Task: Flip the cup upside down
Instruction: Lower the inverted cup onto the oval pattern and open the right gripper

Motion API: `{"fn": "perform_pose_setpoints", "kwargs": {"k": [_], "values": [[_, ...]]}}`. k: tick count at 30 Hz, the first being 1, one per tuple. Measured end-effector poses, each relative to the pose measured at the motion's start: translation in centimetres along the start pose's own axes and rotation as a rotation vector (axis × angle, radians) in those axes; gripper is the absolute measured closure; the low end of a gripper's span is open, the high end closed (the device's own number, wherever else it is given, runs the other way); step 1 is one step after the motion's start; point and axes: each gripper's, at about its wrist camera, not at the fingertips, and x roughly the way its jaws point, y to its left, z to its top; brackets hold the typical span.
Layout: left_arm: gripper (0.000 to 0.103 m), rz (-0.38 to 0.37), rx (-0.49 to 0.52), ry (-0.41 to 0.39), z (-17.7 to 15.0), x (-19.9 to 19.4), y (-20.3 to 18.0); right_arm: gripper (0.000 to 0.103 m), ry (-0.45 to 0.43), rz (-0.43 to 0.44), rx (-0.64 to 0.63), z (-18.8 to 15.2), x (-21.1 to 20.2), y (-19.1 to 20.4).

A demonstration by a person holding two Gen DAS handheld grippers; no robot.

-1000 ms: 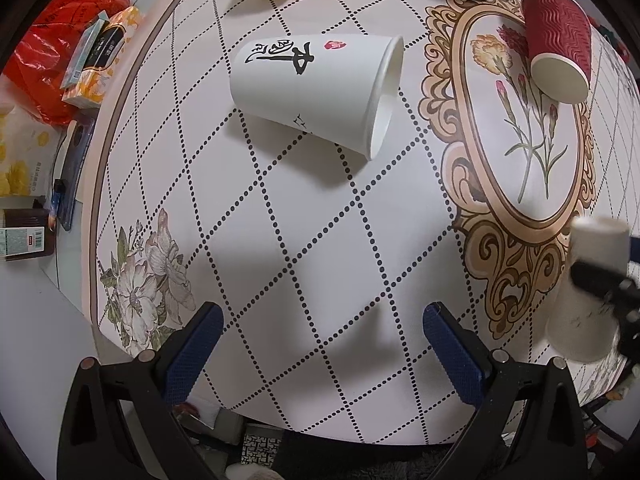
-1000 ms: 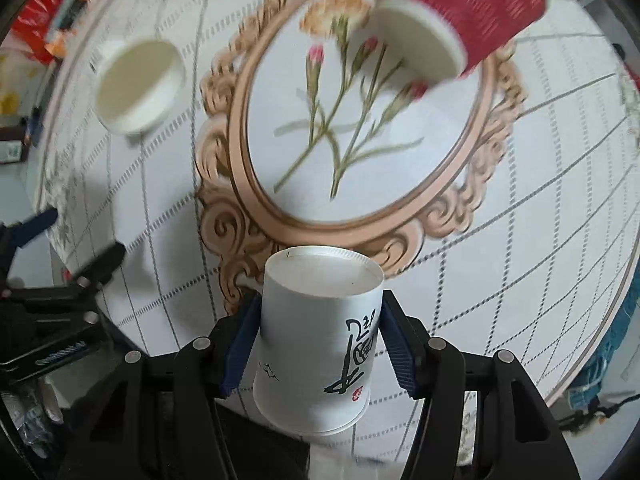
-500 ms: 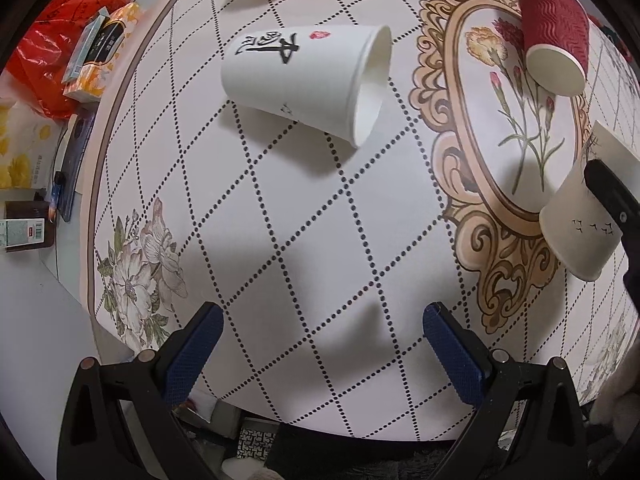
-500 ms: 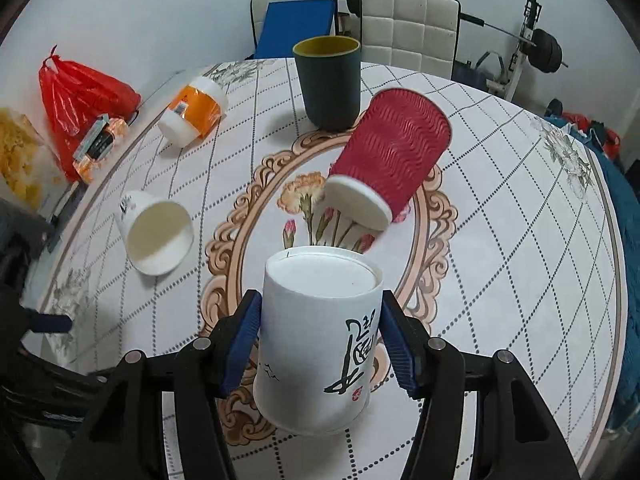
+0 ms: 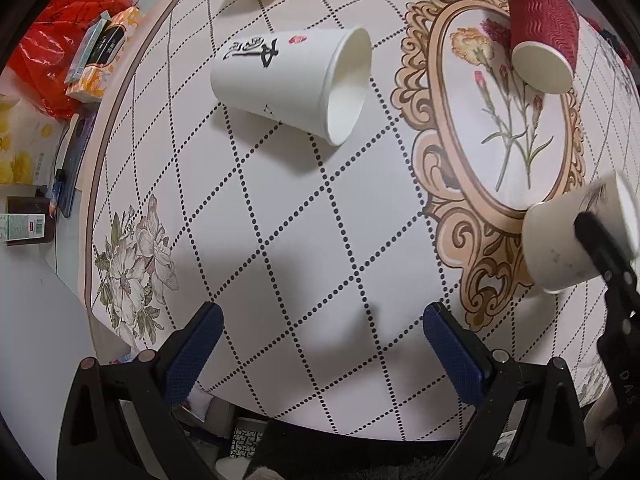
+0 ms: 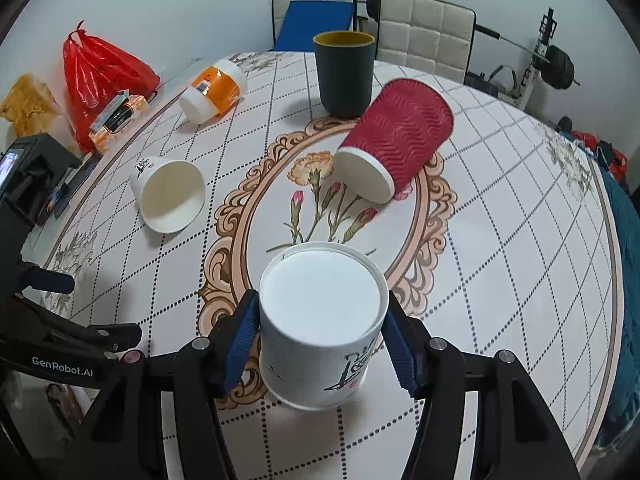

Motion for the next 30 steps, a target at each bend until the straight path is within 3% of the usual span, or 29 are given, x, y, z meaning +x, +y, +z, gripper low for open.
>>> {"fn": "perform_pose_setpoints", "kwargs": {"k": [3, 7, 9, 15, 23, 30], "values": [[0.001, -0.009, 0.013, -0.025, -0.3, -0.9, -0.2, 0.036, 0.013, 0.003, 0.035, -0.2, -0.6, -0.3], [0.001, 0.000, 0.064, -0.102, -1.0, -3.3, -0.5, 0.013, 0.008, -0.008, 0.116, -0.4, -3.0, -0.8], [0.001, -0.002, 0.093, -0.145, -1.6, -4.6, -0.3, 0.006, 0.027, -0.048, 0.154, -0.6, -4.3, -0.9], [0.001, -0.007, 0.165, -0.273, -3.1, -9.0, 0.4, 0.006, 0.076, -0.215, 0.296, -2.8, -8.9, -0.8], [0.001, -0.072, 0.218, -0.363, -5.4, -13.7, 1.9, 0.005, 0.032, -0.284, 0.430, -5.1, -16.0, 0.0], [0.001, -0.093, 0.215, -0.456, -8.7, -19.0, 2.7, 0.005, -0.015, -0.304, 0.450, -5.8, -22.4, 1.5]]}}
